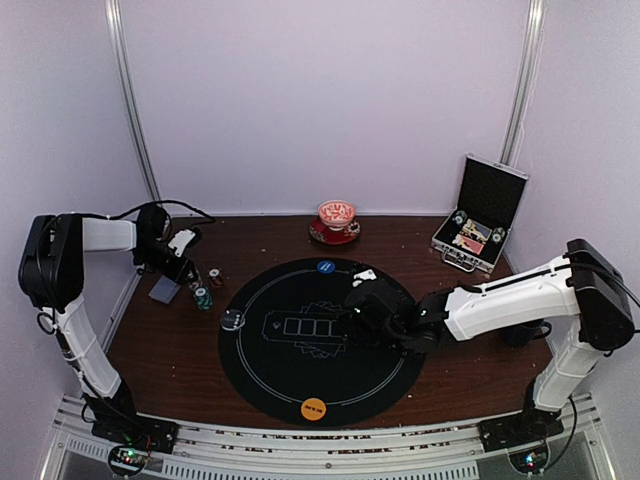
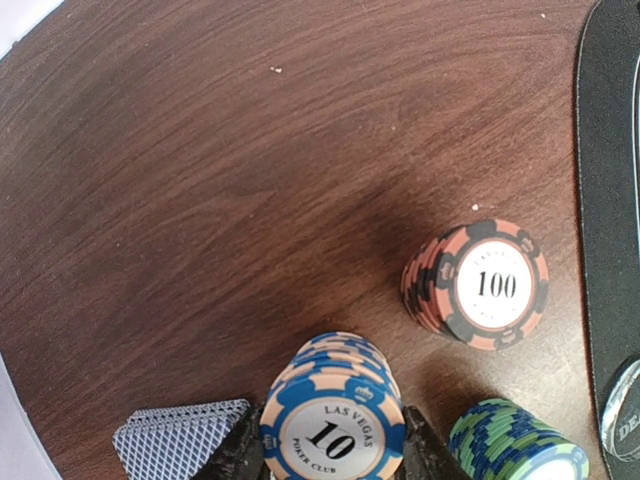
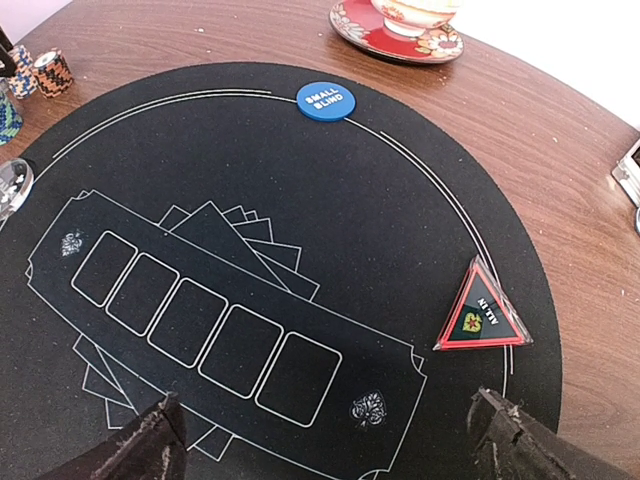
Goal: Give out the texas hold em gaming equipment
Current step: Pick up the pile of poker chips from the pile of poker chips, then place the poker chips pile at the small blind area.
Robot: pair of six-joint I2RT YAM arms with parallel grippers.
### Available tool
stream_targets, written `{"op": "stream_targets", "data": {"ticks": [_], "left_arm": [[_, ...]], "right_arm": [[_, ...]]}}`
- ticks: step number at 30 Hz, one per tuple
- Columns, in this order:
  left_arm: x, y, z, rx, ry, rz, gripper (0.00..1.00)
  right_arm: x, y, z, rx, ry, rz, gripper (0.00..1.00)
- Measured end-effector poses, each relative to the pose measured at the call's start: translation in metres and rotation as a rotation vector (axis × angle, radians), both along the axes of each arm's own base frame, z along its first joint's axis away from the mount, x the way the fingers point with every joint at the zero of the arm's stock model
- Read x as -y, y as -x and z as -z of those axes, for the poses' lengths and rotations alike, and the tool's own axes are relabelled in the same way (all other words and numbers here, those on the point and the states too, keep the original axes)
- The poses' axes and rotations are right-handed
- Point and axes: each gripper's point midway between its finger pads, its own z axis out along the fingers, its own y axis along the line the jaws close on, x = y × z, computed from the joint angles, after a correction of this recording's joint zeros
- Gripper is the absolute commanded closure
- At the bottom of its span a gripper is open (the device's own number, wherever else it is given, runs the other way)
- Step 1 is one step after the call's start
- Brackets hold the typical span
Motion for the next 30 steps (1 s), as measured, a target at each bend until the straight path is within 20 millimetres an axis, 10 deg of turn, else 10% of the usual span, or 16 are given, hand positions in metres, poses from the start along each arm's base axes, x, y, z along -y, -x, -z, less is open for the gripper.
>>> {"op": "stream_targets", "data": {"ticks": [30], "left_arm": [[0.021,-0.007,-0.07,0.103,0.017,0.081,0.82]], "right_arm": [[0.002,-0.002,0.003,0.012,0.026,0.01,0.0]]}}
